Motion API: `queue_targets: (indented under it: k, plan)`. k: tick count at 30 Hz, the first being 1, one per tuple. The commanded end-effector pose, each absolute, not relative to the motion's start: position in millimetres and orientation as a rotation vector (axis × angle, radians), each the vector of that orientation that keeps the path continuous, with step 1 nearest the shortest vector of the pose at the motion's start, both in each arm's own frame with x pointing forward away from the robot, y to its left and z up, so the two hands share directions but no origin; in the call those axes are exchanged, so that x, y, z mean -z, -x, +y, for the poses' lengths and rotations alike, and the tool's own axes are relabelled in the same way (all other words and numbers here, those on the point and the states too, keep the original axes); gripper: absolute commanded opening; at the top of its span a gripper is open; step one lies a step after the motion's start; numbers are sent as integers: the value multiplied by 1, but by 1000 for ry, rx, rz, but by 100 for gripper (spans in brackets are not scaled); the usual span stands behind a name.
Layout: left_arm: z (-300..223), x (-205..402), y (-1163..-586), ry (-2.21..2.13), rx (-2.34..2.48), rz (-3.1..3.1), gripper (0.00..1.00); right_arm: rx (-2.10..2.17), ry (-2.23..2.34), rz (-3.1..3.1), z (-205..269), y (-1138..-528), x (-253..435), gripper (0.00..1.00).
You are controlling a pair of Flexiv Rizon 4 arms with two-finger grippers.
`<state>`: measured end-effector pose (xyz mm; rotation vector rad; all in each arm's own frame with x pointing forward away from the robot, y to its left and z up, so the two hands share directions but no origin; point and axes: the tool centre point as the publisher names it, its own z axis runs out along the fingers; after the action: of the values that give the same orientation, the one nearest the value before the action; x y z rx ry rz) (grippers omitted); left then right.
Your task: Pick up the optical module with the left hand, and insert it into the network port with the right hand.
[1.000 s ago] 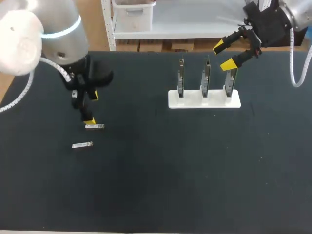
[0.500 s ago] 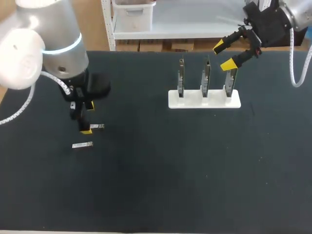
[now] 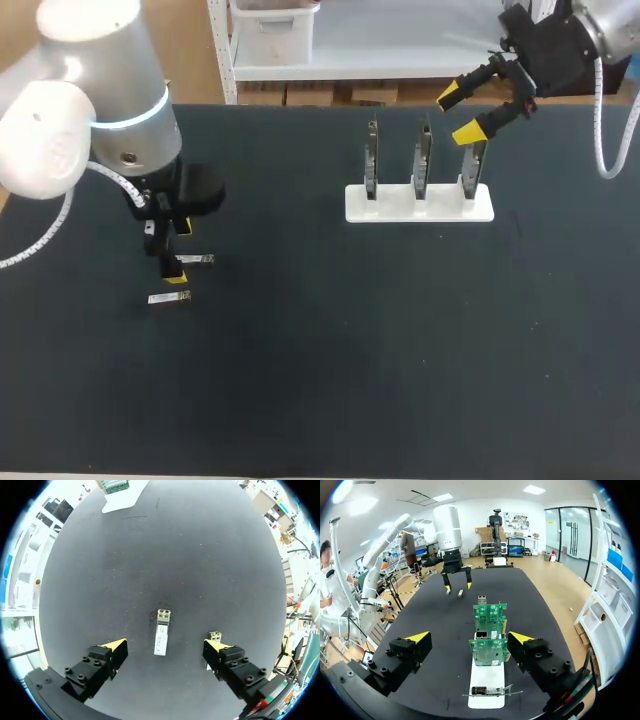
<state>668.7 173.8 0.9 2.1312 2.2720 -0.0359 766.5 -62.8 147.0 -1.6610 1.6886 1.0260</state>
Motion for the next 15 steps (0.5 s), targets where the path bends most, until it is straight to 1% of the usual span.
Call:
queue_targets:
  k: [1, 15]
  plan:
    - [175, 1, -671, -2130, 34, 2274, 100, -1020, 1657, 1690, -63, -764, -147, 100]
    - [180, 10, -671, -2125, 50, 2286, 100, -1020, 1657, 1690, -63, -764, -147, 100]
